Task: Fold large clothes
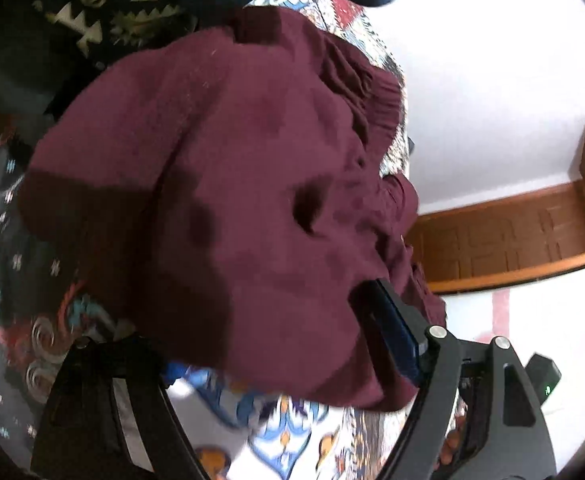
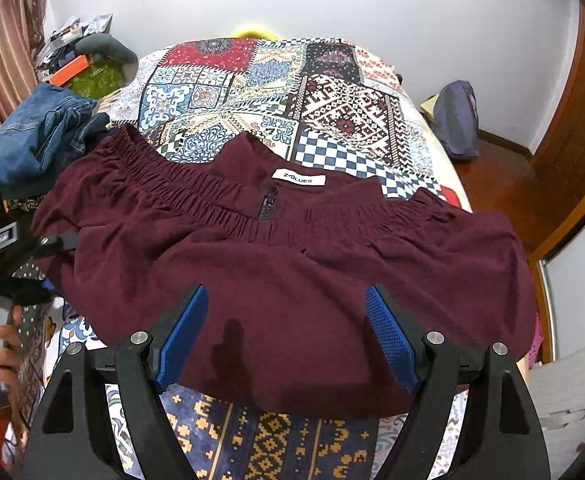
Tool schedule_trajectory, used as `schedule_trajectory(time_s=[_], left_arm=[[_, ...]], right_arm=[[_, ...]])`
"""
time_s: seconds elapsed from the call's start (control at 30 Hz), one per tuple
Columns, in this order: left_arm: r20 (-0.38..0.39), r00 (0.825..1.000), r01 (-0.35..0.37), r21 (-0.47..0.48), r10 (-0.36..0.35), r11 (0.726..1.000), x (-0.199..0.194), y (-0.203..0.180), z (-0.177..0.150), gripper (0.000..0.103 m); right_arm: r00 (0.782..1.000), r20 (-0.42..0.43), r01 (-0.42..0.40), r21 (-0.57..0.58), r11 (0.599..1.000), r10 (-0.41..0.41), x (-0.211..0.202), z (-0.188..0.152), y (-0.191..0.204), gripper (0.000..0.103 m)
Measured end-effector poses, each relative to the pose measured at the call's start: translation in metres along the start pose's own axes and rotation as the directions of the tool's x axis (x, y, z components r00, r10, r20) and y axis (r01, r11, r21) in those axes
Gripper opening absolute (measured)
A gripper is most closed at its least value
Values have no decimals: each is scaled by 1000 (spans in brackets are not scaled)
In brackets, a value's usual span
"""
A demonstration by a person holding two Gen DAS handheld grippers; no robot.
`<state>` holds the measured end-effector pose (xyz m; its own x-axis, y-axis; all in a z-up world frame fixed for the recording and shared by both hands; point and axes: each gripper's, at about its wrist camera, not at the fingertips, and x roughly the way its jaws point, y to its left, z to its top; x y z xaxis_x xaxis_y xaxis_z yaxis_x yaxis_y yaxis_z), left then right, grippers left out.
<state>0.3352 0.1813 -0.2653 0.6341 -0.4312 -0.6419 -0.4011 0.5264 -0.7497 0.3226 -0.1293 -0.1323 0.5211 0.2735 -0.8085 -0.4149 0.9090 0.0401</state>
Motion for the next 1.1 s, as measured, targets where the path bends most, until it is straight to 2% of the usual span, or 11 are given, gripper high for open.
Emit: schedule_trajectory(time_s=[0.07, 0.23, 0.43, 0.47, 0.5, 0.57, 0.63, 0.73, 0.9, 1.0, 1.1], left_arm=[[23, 1000, -14, -19, 15, 1000, 6, -6, 5, 88], [97, 989, -108, -4, 108, 994, 19, -26, 13, 86], [185, 967, -183, 20, 176, 983, 16, -40, 28, 46], [198, 962, -198, 35, 188, 979, 16, -45, 31, 31], [215, 954, -226, 65, 207, 972, 14, -53, 33, 24], [246, 946, -247, 129, 210, 960, 10, -72, 33, 19], [301, 934, -266, 222, 194, 938, -3, -103, 26, 17], [362, 924, -248, 320, 124, 914, -23, -143, 17, 14], [428, 904, -169, 376, -8, 911, -77, -183, 7, 11], [503, 863, -188, 399, -43, 897, -123, -192, 0, 11], [572, 820, -255, 410, -29, 876, -155, -194, -3, 11]], right_arm=[[1000, -11, -9, 16, 1000, 9, 6, 0, -2, 78], [999, -47, -15, 66, 998, 18, 20, -2, -7, 78], [996, -78, -21, 121, 992, 31, 27, -6, -21, 78], [996, -81, -19, 127, 992, 30, 27, -6, -23, 78], [996, -82, -18, 131, 991, 29, 27, -6, -26, 78], [996, -85, -16, 145, 989, 28, 26, -6, -31, 78], [996, -79, -23, 166, 986, 37, 22, -5, -35, 78], [996, -65, -49, 205, 978, 63, 18, 1, -41, 78], [995, -19, -90, 268, 959, 99, 5, 18, -36, 78], [992, 10, -127, 271, 954, 129, 0, 30, -21, 78], [974, 11, -223, 250, 942, 227, 3, 41, 8, 78]])
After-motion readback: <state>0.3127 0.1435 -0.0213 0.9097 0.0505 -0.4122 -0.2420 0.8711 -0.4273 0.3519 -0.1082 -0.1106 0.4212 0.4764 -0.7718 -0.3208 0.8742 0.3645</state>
